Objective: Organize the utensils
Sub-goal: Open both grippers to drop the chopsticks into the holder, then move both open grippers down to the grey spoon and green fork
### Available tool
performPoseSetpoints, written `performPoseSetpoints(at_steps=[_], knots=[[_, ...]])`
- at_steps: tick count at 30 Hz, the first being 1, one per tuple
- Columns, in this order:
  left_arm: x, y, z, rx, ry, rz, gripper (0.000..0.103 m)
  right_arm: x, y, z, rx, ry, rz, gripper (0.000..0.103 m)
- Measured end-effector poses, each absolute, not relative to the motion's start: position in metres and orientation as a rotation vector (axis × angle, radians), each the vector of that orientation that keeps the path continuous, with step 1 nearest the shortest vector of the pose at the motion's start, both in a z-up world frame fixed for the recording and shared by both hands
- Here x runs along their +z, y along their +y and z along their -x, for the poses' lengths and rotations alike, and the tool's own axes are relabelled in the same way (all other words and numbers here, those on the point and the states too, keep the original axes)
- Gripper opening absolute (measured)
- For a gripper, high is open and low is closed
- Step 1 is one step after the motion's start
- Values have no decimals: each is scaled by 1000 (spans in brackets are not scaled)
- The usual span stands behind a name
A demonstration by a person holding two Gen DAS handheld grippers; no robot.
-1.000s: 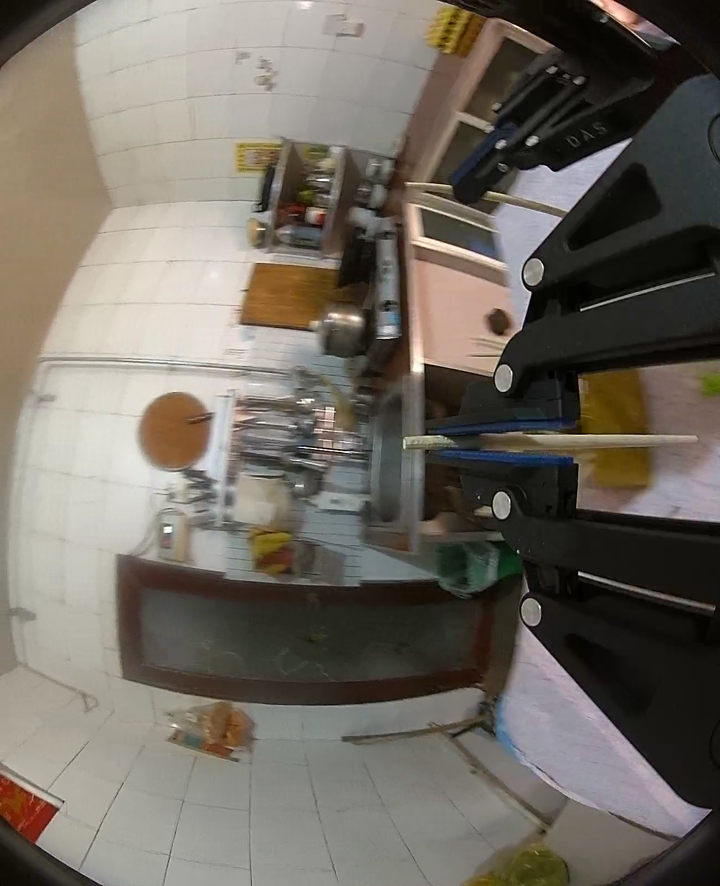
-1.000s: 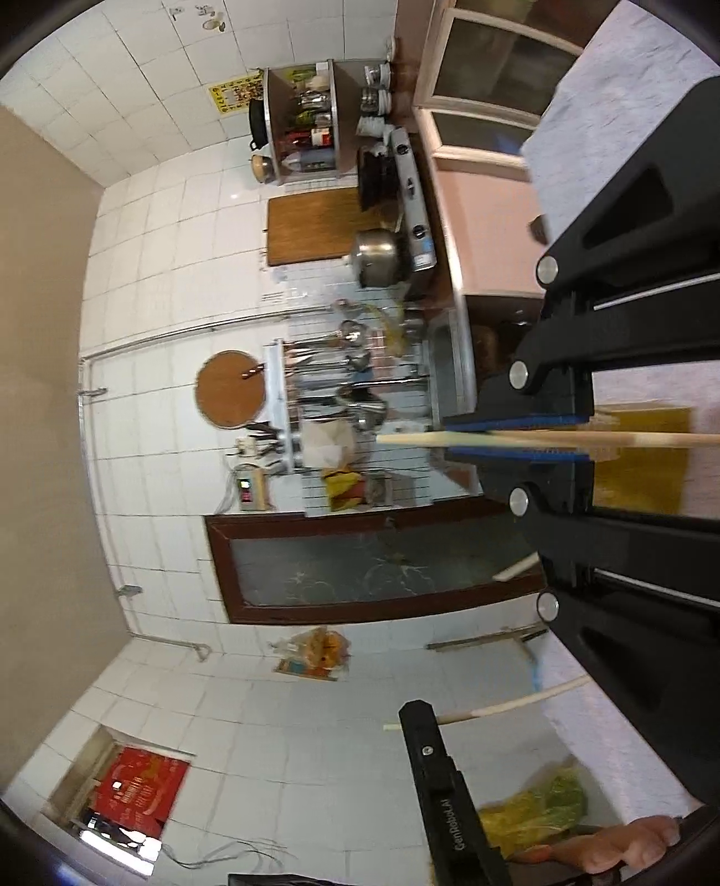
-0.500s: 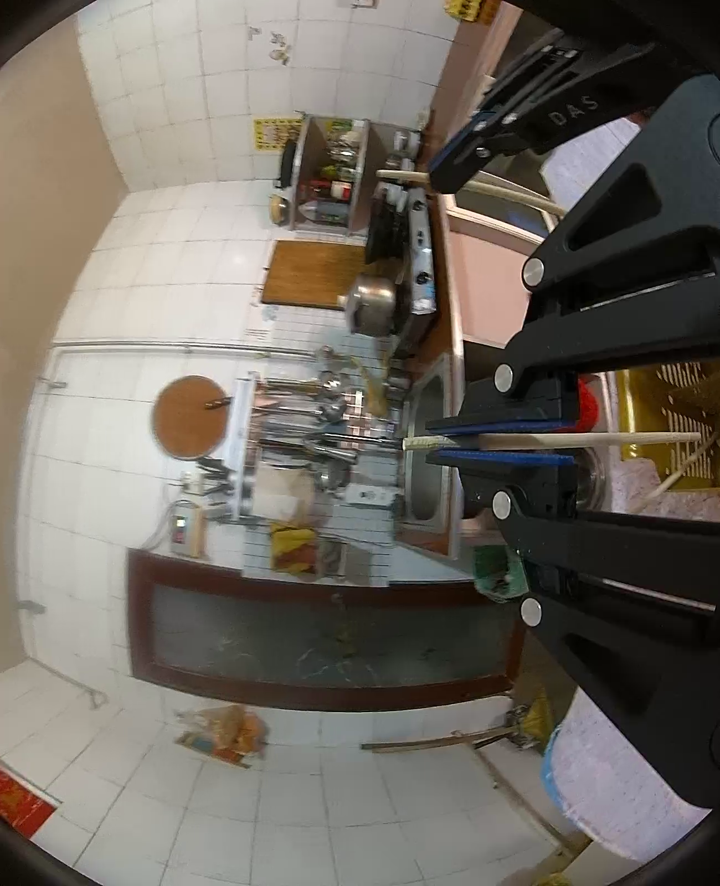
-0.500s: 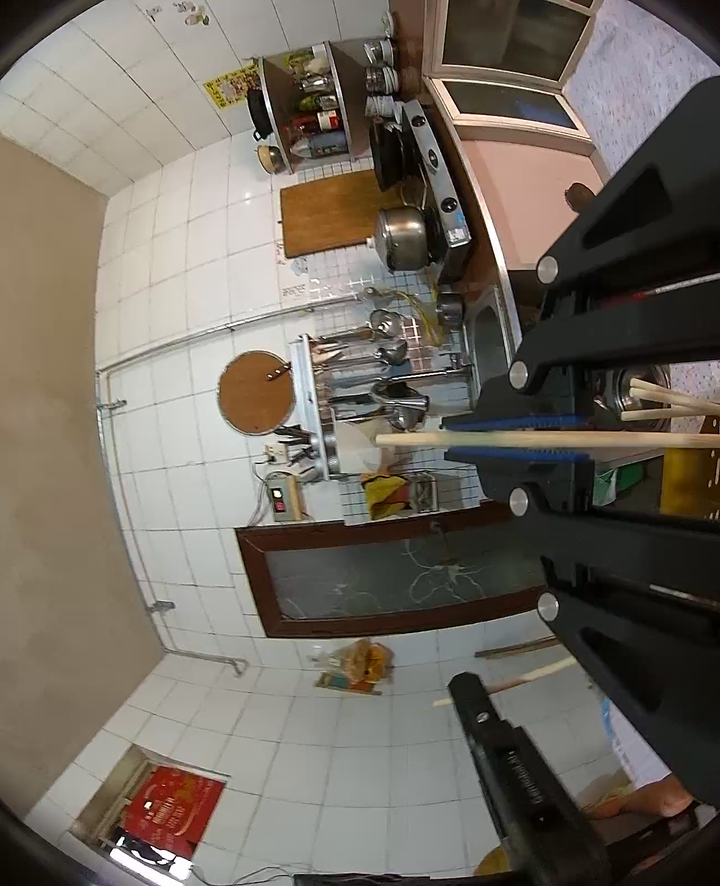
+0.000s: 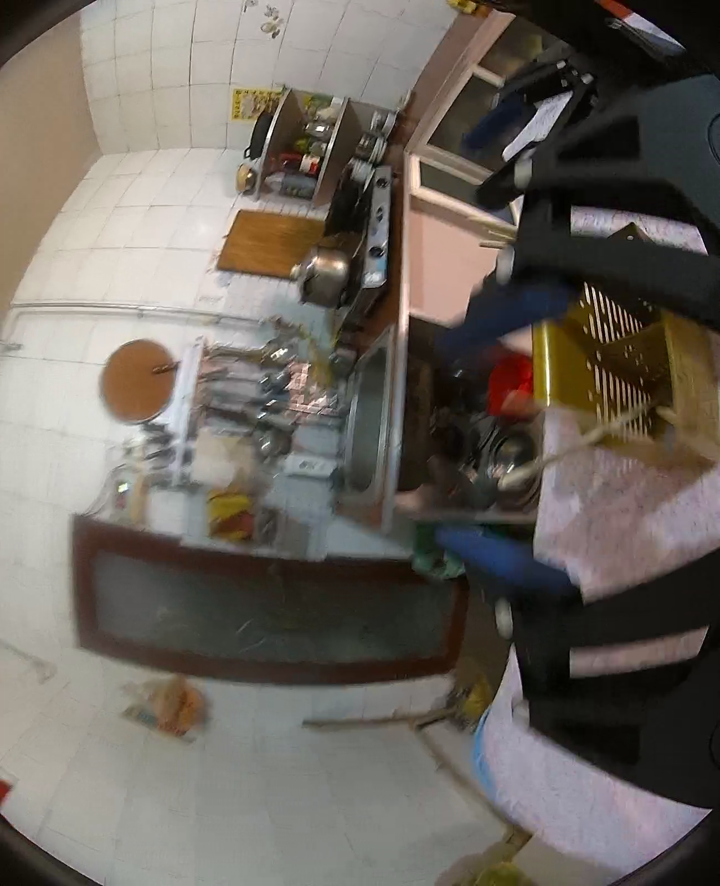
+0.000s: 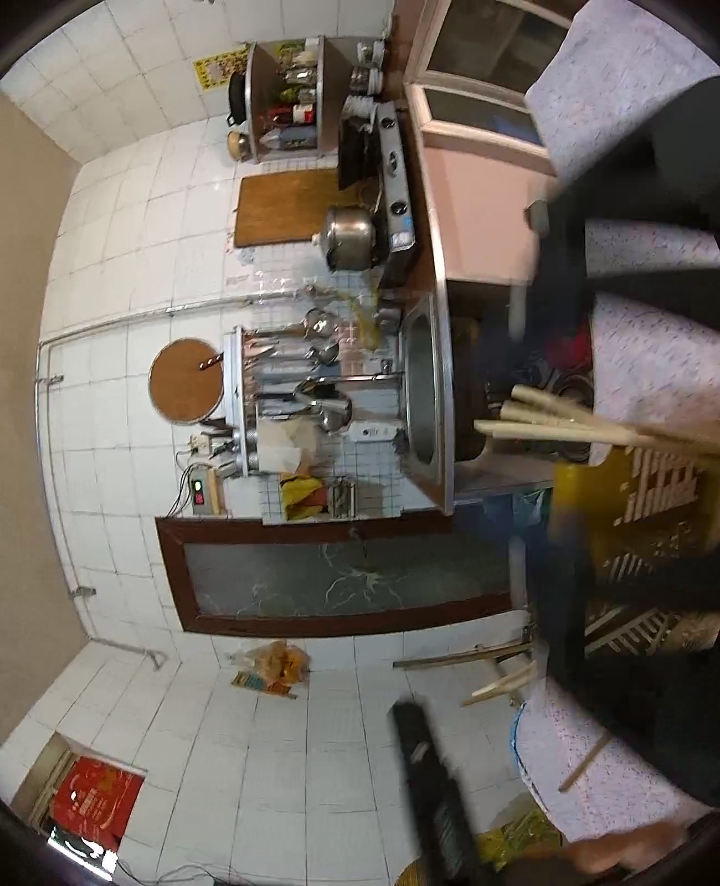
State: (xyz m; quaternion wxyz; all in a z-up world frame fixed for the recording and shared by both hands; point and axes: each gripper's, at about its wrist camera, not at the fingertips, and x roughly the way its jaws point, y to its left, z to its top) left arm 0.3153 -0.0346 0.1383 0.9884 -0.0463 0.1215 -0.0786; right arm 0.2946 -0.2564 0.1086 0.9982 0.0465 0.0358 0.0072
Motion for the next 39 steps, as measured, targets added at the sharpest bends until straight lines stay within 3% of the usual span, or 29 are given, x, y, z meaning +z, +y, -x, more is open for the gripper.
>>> performPoseSetpoints(at_steps=[2,5,11,29,33,39], knots=[[146,-28,-298,-153,240,71,88,114,-263,-281,-12,88,-92,80],[155,-16,-265,-131,238,37,98,120,-271,-258,-29,140,-118,83],[140,8,-210,-86,283,2,98,111,-275,-209,-74,242,-124,90],[-22,60,-188,20,678,27,98,-14,-221,-169,-84,637,-58,90],[-38,60,-196,31,731,24,98,-31,-209,-181,-72,715,-58,88],[-46,57,-202,37,754,21,98,-45,-187,-201,-39,795,-35,73]])
